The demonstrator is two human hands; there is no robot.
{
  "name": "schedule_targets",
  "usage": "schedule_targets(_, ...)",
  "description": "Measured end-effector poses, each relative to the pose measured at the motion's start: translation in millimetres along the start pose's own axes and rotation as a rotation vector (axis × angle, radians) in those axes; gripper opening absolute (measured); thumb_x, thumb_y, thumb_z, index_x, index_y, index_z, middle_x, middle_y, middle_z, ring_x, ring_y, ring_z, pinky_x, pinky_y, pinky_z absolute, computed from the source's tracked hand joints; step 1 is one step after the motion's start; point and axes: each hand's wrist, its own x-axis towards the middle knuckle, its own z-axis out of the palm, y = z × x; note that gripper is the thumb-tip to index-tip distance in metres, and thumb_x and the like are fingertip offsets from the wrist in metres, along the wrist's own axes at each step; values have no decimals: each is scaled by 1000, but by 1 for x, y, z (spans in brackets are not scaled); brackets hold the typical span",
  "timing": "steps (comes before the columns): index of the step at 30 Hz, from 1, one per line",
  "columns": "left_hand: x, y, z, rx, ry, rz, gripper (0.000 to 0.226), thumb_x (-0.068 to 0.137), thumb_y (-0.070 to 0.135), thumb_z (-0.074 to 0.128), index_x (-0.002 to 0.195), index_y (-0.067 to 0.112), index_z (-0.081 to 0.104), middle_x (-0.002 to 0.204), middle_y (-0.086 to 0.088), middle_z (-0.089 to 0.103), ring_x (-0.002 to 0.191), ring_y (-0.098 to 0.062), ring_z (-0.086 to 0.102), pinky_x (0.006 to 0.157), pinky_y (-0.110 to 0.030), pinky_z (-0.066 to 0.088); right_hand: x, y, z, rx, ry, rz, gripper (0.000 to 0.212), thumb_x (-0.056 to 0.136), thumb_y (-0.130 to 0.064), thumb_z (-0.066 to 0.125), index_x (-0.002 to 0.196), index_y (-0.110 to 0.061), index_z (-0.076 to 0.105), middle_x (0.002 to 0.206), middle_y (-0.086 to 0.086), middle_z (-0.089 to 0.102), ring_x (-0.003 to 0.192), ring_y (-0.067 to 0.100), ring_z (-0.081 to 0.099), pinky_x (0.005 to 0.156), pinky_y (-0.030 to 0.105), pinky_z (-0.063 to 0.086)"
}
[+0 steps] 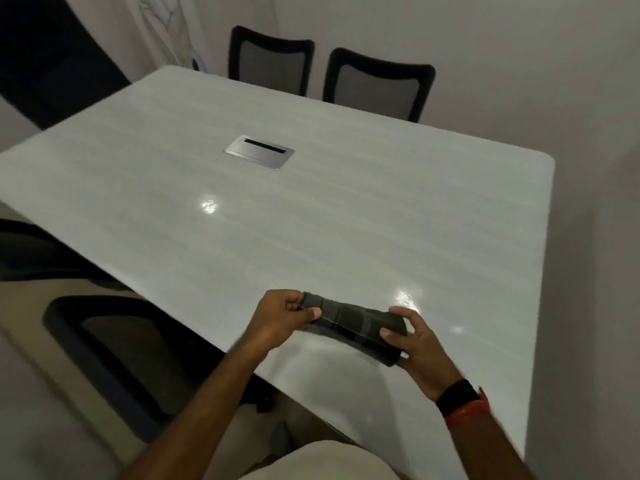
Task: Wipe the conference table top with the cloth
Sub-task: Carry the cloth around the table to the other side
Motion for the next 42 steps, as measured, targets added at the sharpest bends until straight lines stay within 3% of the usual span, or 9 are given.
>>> schedule_targets(3,-12,2,-18,-73,129,-10,11,80,16,81,89,13,76,78,1,77,76,-13,74,67,-20,55,5,-32,28,-380,-137,-158,44,84,-4,80,120,-24,64,119,3,67,107,21,66,78,28,58)
schedule_targets(7,-31,0,-51,-140,244,3,13,80,23,82,89,15,77,85,0,77,84,-17,73,81,-30,59,25,-64,70,-777,-291,-282,40,79,-13,86,111,-30,69,112,-8,69,105,12,66,88,30,58)
schedule_targets(14,-66,0,-128,-23,489,177,17,75,31,85,77,17,74,115,20,63,118,15,46,90,-8,32,44,-95,161,-1030,-509,-371,15,87,-18,79,86,-33,80,83,1,72,101,24,68,86,35,53)
schedule_targets(17,-74,7,-163,26,451,247,9,85,33,75,82,25,76,101,18,72,111,4,59,100,-24,43,46,-97,203,-1126,-542,-388,13,87,-25,80,80,-36,78,103,-5,64,117,17,57,89,23,45)
schedule_targets(20,-76,6,-195,84,525,249,12,93,34,64,89,27,73,86,13,72,85,-3,67,83,-33,55,45,-93,250,-1235,-590,-417,18,82,-44,80,82,-29,70,126,-15,56,122,5,46,102,29,35)
schedule_targets(24,-78,-11,-243,62,612,282,13,97,33,60,92,24,68,84,12,69,81,-5,66,76,-26,52,39,-73,338,-973,-759,-361,30,84,-32,82,98,-13,64,103,-6,74,91,15,74,86,38,60)
schedule_targets(29,-82,-45,-330,130,593,297,17,96,36,60,98,21,67,87,10,68,84,-6,64,80,-32,55,34,-43,447,-861,-929,-229,33,93,-8,69,121,-25,61,112,-2,73,104,17,71,87,30,59)
schedule_targets(36,-86,-94,-443,-20,631,215,25,92,46,62,113,33,56,95,4,66,85,-10,65,75,-29,55,38,-14,551,-409,-989,148,44,85,-16,62,127,-4,61,122,21,69,103,32,69,85,38,59)
schedule_targets(42,-90,-142,-510,-23,698,125,24,95,40,61,110,23,69,99,7,70,93,-6,64,84,-28,52,48,11,616,-320,-879,142,51,84,-23,64,132,-10,60,127,19,69,112,35,68,89,41,58)
